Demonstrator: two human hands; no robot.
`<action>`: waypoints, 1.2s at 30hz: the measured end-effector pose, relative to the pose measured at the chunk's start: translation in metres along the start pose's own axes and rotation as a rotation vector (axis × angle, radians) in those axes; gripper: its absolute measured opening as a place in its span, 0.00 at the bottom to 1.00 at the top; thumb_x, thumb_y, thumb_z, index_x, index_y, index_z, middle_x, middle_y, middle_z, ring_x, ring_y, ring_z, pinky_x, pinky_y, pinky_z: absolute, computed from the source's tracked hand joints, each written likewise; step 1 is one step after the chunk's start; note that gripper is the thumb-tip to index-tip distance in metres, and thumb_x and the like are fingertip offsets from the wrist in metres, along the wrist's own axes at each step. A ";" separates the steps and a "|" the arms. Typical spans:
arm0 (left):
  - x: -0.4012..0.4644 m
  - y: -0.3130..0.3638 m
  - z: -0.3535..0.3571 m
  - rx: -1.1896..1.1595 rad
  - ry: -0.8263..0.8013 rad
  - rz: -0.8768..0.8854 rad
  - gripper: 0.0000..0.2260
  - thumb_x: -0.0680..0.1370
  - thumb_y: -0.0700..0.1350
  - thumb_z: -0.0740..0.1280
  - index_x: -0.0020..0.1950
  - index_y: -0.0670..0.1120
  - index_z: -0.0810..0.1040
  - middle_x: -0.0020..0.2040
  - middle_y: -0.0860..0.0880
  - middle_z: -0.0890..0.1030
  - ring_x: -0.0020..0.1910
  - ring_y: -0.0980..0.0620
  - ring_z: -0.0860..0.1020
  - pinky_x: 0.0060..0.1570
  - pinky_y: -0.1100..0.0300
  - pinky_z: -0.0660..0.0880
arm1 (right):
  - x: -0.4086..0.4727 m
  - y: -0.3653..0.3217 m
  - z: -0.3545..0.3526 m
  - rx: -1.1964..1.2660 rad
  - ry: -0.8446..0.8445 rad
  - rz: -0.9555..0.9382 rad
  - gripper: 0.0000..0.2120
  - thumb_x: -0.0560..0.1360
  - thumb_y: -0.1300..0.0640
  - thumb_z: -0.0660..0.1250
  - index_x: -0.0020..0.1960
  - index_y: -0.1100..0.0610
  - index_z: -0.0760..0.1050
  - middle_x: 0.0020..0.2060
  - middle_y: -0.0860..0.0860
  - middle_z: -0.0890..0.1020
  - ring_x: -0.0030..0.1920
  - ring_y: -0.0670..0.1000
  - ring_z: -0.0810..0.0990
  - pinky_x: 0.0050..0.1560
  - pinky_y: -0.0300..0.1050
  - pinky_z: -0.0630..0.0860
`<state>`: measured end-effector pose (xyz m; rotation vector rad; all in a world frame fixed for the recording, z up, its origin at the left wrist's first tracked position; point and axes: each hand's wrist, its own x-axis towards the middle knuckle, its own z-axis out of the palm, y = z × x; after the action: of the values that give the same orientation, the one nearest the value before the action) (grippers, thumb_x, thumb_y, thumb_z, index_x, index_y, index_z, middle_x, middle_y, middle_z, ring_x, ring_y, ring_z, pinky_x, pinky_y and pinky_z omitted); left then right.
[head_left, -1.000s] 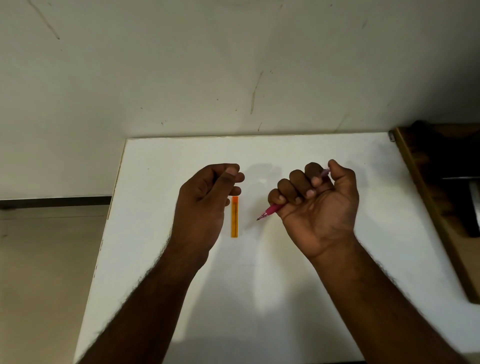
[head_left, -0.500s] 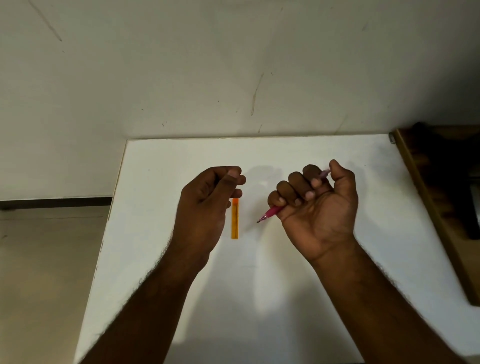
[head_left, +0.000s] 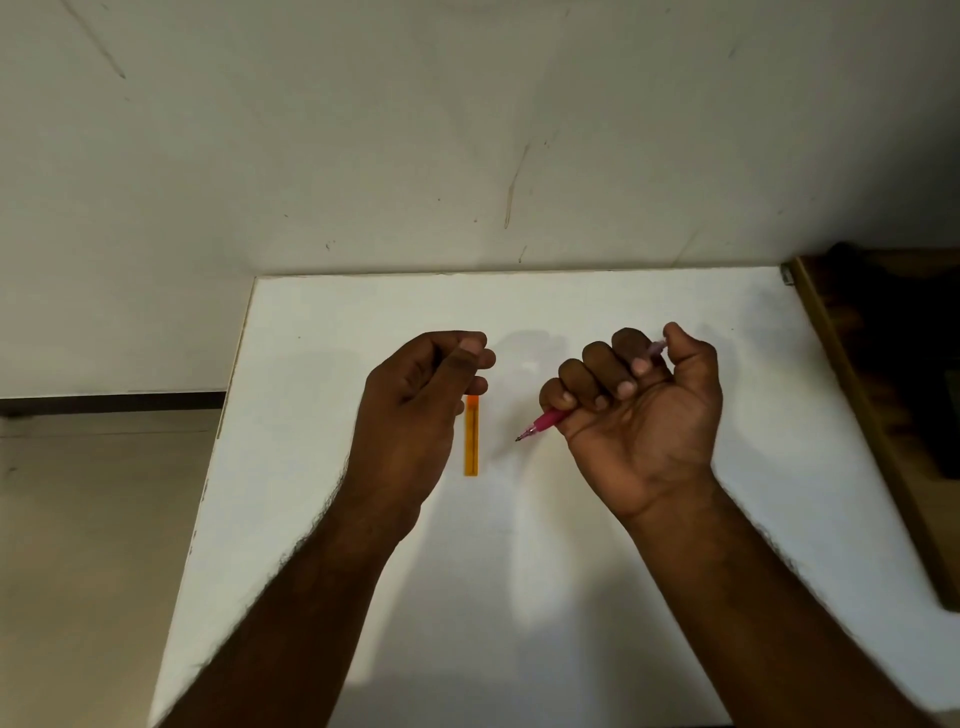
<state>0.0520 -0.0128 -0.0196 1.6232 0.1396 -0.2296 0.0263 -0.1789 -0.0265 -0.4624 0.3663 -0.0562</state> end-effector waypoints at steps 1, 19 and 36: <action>0.000 0.000 0.000 0.001 -0.001 0.000 0.08 0.81 0.48 0.66 0.52 0.50 0.84 0.49 0.53 0.87 0.44 0.56 0.85 0.48 0.58 0.78 | 0.000 0.000 0.000 -0.003 -0.002 -0.003 0.20 0.79 0.46 0.54 0.31 0.54 0.63 0.24 0.48 0.62 0.29 0.50 0.58 0.33 0.46 0.65; -0.002 0.001 0.000 -0.004 -0.005 -0.009 0.08 0.81 0.47 0.65 0.53 0.50 0.84 0.49 0.53 0.88 0.44 0.56 0.85 0.49 0.57 0.78 | 0.001 0.000 -0.003 0.006 0.010 -0.020 0.19 0.78 0.45 0.54 0.32 0.54 0.62 0.25 0.48 0.62 0.29 0.50 0.57 0.33 0.45 0.64; -0.001 0.001 0.000 -0.003 -0.005 -0.016 0.08 0.81 0.46 0.65 0.53 0.50 0.84 0.49 0.53 0.88 0.44 0.56 0.85 0.48 0.59 0.78 | 0.001 0.001 -0.003 0.008 0.012 -0.011 0.20 0.78 0.44 0.54 0.32 0.54 0.63 0.25 0.48 0.62 0.28 0.50 0.58 0.33 0.45 0.65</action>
<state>0.0510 -0.0131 -0.0187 1.6192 0.1498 -0.2457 0.0257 -0.1799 -0.0297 -0.4564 0.3756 -0.0713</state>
